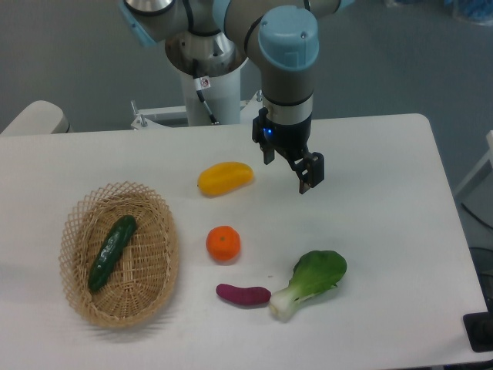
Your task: Pick up the cucumber from the basket
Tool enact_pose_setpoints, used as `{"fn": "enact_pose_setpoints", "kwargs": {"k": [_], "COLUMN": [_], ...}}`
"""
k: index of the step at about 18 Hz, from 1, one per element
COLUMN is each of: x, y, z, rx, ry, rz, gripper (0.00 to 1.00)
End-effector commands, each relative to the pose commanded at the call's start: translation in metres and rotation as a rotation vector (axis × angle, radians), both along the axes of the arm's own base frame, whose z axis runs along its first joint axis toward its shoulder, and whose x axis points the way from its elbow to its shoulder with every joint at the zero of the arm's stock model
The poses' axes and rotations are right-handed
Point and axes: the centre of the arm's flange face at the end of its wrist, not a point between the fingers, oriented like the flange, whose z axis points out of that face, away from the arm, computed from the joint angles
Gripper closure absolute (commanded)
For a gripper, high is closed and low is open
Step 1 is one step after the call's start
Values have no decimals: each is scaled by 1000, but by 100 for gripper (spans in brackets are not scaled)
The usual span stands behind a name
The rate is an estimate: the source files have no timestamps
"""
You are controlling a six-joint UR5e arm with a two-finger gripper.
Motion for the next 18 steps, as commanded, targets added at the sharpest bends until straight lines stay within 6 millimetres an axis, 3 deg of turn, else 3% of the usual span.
{"fn": "enact_pose_setpoints", "kwargs": {"k": [5, 8, 12, 16, 18], "x": [0, 10, 36, 80, 104], "y": [2, 10, 25, 60, 80], "z": [2, -8, -30, -52, -50], "rx": [2, -7, -13, -26, -2], "ry": [4, -14, -65, -118, -122], "rz": [-5, -26, 43, 175, 258], "gripper": [0, 0, 0, 0, 0]}}
